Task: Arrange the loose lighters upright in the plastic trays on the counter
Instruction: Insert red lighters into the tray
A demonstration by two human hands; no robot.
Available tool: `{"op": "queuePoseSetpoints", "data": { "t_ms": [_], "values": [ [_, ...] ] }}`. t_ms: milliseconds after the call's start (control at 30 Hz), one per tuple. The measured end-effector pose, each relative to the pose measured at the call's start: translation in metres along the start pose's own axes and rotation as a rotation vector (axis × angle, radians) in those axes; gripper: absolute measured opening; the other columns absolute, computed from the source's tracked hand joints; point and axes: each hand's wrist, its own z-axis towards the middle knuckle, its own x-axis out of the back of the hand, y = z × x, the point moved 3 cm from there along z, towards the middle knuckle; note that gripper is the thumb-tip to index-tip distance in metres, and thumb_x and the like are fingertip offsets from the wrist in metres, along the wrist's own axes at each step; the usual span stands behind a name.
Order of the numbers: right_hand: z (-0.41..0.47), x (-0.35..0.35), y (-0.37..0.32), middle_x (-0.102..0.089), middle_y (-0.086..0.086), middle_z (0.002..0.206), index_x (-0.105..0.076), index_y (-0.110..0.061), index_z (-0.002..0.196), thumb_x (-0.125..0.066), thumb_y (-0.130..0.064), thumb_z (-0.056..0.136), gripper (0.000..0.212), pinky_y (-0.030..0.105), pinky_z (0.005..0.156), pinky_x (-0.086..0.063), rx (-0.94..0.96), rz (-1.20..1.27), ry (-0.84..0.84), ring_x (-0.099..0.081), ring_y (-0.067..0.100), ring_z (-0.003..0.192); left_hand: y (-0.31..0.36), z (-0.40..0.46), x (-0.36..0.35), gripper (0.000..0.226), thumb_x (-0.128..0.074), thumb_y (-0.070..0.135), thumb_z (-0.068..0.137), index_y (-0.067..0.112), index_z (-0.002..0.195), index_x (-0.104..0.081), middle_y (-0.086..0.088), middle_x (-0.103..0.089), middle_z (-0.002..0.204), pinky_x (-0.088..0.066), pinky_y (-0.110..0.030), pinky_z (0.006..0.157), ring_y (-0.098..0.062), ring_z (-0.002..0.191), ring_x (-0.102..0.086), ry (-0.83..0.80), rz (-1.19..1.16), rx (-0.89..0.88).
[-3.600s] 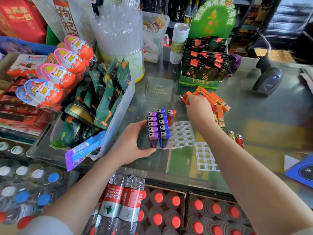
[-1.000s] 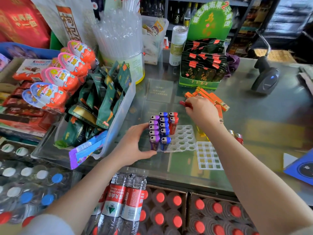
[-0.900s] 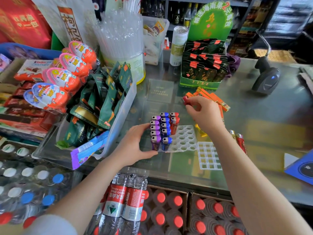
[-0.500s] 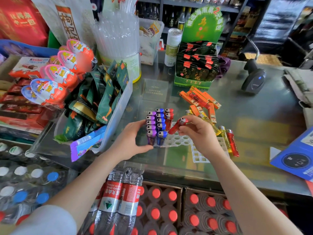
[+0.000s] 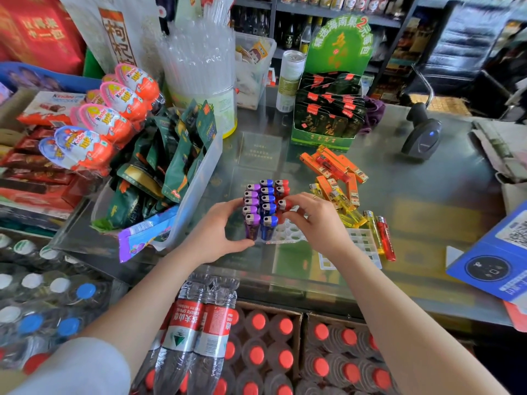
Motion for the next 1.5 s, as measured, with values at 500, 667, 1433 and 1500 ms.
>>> {"op": "queuePoseSetpoints", "data": {
  "t_ms": [500,667,1433,1500],
  "values": [
    [0.002,-0.003,0.008,-0.058,-0.008,0.079,-0.064,-0.007,0.097,-0.065,-0.016,0.083,0.017,0.019,0.053,-0.035,-0.109,0.018,-0.040,-0.042,0.002,0.052,0.011,-0.001,0.001,0.052,-0.074,0.039,0.067,0.032,0.113,-0.051,0.013,-0.061,0.109,-0.046,-0.044,0.091,-0.010,0.107,-0.055,0.024,-0.029,-0.019],
    [0.007,0.004,0.021,-0.058,-0.007,0.092,-0.055,-0.015,0.108,-0.064,-0.019,0.083,0.027,0.024,0.056,-0.037,-0.109,-0.108,-0.158,-0.045,0.008,0.066,0.015,-0.001,0.003,0.059,-0.078,0.035,0.064,0.027,0.115,-0.050,0.014,-0.059,0.110,-0.043,-0.028,0.093,-0.002,0.106,-0.052,0.044,-0.018,0.008],
    [0.070,0.018,0.084,-0.057,0.016,0.104,-0.056,-0.004,0.100,-0.046,-0.007,0.086,0.017,0.036,0.059,-0.042,-0.455,-0.532,0.003,-0.051,0.033,0.094,0.037,0.005,0.010,0.046,-0.079,0.024,0.063,0.032,0.100,-0.053,0.038,-0.057,0.092,-0.033,-0.001,0.076,0.018,0.092,-0.048,0.096,0.019,-0.041],
    [0.073,0.018,0.077,-0.059,0.014,0.099,-0.055,-0.005,0.096,-0.048,-0.008,0.084,0.014,0.033,0.056,-0.040,-0.410,-0.488,-0.002,-0.053,0.031,0.086,0.037,0.006,0.010,0.046,-0.079,0.026,0.064,0.036,0.100,-0.052,0.032,-0.060,0.092,-0.034,-0.003,0.077,0.014,0.094,-0.050,0.077,0.008,-0.034]
  ]
}}
